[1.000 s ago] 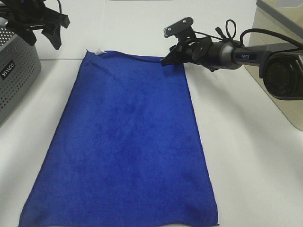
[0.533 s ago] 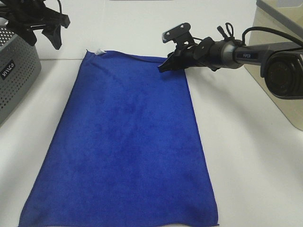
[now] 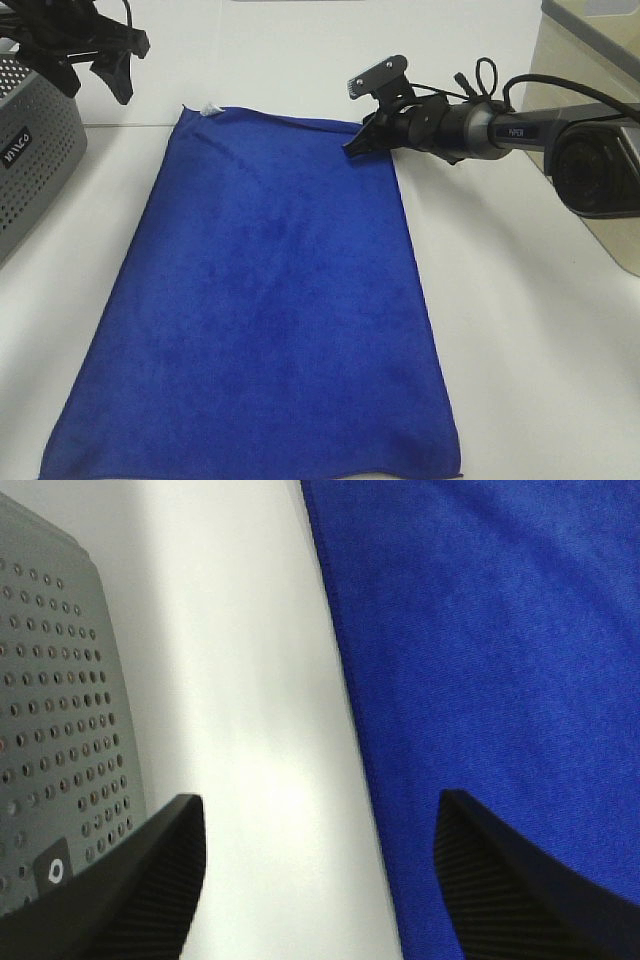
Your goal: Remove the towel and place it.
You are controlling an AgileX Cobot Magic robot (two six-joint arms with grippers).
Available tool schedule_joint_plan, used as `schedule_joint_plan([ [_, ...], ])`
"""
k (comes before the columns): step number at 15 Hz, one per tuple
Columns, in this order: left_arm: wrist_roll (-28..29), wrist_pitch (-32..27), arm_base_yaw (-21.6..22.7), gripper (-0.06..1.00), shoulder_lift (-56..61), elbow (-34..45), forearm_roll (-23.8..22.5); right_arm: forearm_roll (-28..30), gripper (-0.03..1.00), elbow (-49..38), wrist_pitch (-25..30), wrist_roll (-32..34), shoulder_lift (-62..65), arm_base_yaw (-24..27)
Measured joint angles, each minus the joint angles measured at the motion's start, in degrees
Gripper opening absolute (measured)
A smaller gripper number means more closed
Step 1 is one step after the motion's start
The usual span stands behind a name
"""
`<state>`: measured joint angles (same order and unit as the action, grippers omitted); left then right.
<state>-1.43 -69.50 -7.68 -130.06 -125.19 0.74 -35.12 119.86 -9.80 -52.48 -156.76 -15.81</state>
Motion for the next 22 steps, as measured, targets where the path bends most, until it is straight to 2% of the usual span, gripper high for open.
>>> schedule_joint_plan([
  [1,0.0,0.0,0.0,0.62,0.0,0.0,0.0,0.0,0.36,0.0,0.52,0.0,0.23,0.06],
  [5,-0.23,0.0,0.0,0.62,0.0,0.0,-0.06,-0.17,0.35,0.23,9.8,1.38,5.44,-0.06],
  [11,-0.23,-0.06,0.0,0.62,0.0,0.0,-0.11,-0.17,0.3,0.23,9.8,1.55,2.29,-0.06],
  [15,-0.23,-0.06,0.0,0.62,0.0,0.0,-0.17,-0.17,0.3,0.23,-8.25,1.55,2.01,0.0],
  [16,-0.23,-0.06,0.0,0.62,0.0,0.0,-0.17,-0.17,0.3,0.23,-10.6,1.55,2.01,0.0],
  [18,-0.23,-0.06,0.0,0.62,0.0,0.0,-0.17,-0.23,0.3,0.23,-11.06,1.55,2.12,0.0],
  [19,-0.23,-0.06,0.0,0.62,0.0,0.0,-0.17,-0.23,0.3,0.23,-8.31,1.55,2.58,0.0],
  [20,-0.23,-0.06,0.0,0.62,0.0,0.0,-0.17,-0.29,0.3,0.23,-2.75,1.55,3.67,0.0],
  [22,-0.23,-0.06,0.0,0.62,0.0,0.0,-0.74,-0.29,0.3,0.17,14.04,1.55,7.85,0.0],
])
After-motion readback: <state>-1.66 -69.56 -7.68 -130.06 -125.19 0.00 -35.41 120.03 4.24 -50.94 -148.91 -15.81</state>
